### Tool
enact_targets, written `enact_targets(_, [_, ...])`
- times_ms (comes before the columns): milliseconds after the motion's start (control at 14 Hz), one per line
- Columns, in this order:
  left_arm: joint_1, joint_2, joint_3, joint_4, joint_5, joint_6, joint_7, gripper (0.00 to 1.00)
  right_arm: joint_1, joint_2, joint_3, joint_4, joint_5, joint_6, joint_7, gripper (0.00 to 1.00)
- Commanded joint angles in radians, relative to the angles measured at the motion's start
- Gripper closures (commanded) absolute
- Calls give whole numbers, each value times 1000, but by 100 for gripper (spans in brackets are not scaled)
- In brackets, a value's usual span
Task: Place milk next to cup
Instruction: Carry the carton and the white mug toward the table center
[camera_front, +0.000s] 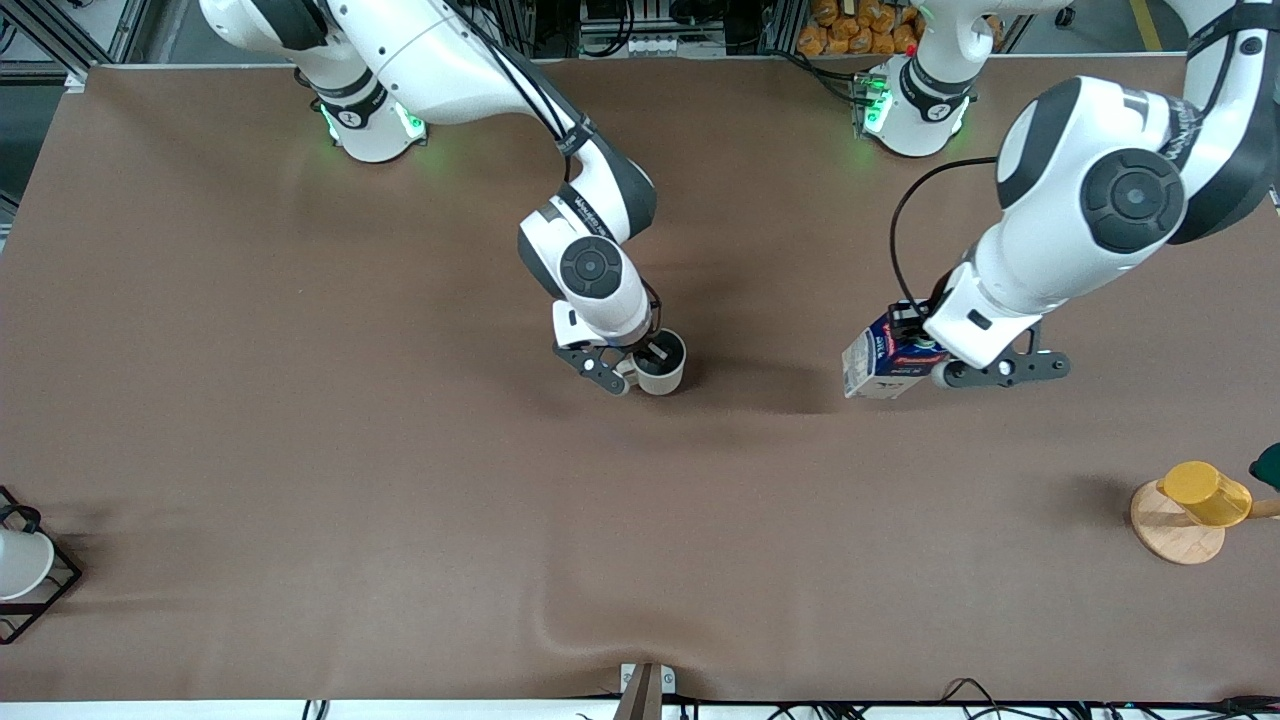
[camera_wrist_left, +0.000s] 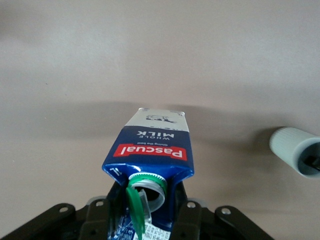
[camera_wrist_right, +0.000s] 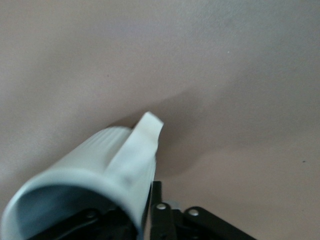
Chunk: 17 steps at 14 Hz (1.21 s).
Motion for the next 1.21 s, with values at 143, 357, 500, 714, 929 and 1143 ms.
enact_targets(143, [-9, 29, -1, 33, -10, -22, -28, 71, 9, 8, -17, 32, 0, -1, 10, 0])
enact_targets(357, [-63, 44, -1, 35, -6, -21, -81, 71, -4, -20, -20, 33, 0, -12, 9, 0])
enact_targets(500, [-109, 49, -1, 35, -4, -19, -129, 71, -10, -57, -40, 33, -2, -48, 1, 0])
enact_targets(714, [-175, 82, -1, 61, -13, -15, -195, 71, -46, -109, -50, 32, 0, -88, -49, 0])
enact_targets(929, [-252, 99, -1, 63, -16, -15, -313, 71, -117, -166, -49, 33, 7, -186, -172, 0])
enact_targets(1143, [-307, 135, -1, 61, -86, 68, -348, 70, -216, -210, -50, 32, 6, -327, -412, 0])
